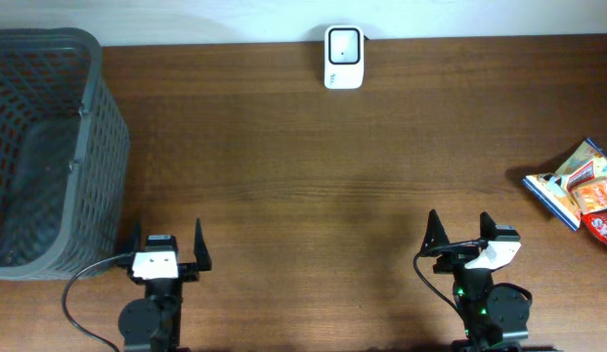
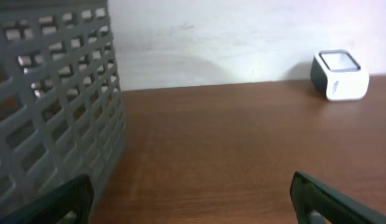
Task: Scan the item barcode
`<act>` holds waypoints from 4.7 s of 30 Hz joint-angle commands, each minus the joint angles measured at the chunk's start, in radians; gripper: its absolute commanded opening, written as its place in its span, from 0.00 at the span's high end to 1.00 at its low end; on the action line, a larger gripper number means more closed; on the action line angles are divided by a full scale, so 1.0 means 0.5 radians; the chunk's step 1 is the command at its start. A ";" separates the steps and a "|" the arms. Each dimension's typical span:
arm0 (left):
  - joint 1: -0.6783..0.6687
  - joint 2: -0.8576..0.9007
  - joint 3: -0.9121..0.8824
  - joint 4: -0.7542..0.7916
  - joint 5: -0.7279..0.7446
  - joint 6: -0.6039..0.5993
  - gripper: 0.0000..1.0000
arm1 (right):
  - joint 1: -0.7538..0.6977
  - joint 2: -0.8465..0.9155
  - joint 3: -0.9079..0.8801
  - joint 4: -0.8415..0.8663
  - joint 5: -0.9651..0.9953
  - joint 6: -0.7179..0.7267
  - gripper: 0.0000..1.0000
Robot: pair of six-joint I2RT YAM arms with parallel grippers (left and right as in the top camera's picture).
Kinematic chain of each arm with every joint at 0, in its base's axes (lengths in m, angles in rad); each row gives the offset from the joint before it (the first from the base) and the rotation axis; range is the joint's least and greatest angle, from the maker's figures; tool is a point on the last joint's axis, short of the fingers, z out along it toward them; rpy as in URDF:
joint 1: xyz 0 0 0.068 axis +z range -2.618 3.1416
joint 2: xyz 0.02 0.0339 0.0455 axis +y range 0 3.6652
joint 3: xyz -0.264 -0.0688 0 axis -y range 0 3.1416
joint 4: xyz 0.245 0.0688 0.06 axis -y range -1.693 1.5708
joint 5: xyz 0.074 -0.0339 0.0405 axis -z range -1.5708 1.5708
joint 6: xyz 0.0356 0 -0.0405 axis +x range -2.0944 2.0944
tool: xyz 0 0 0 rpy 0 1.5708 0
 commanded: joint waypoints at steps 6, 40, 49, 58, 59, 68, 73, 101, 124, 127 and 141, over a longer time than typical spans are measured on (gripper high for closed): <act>0.010 -0.014 -0.005 -0.008 -0.103 -0.257 0.01 | -0.009 -0.014 -0.017 -0.008 0.024 -0.021 0.02; 0.010 -0.013 -0.004 -0.011 -0.028 -0.153 0.01 | -0.009 -0.014 -0.017 -0.008 0.024 -0.021 0.02; 0.010 -0.013 -0.004 -0.011 -0.028 -0.153 0.01 | -0.010 -0.014 -0.017 -0.005 0.083 -0.059 0.02; 0.010 -0.013 -0.004 -0.011 -0.028 -0.153 0.01 | -0.008 -0.014 -0.017 -0.014 0.018 -0.651 0.02; 0.010 -0.013 -0.004 -0.010 -0.028 -0.153 0.01 | -0.008 -0.014 -0.017 -0.014 0.020 -0.652 0.02; 0.010 -0.013 -0.004 -0.011 -0.028 -0.153 0.01 | -0.008 -0.014 -0.017 -0.015 0.015 -0.643 0.01; 0.010 -0.013 -0.004 -0.011 -0.028 -0.153 0.01 | -0.008 -0.014 -0.017 -0.015 0.017 -0.643 0.02; 0.010 -0.013 -0.004 -0.011 -0.028 -0.153 0.01 | -0.009 -0.014 -0.017 -0.008 0.031 -0.538 0.02; 0.010 -0.013 -0.004 -0.011 -0.028 -0.153 0.01 | -0.009 -0.014 -0.017 -0.008 0.031 -0.538 0.02; 0.010 -0.013 -0.004 -0.011 -0.028 -0.153 0.01 | -0.009 -0.014 -0.017 -0.008 0.031 -0.538 0.02; 0.010 -0.013 -0.004 -0.011 -0.028 -0.153 0.01 | -0.009 -0.014 -0.017 -0.008 0.031 -0.538 0.02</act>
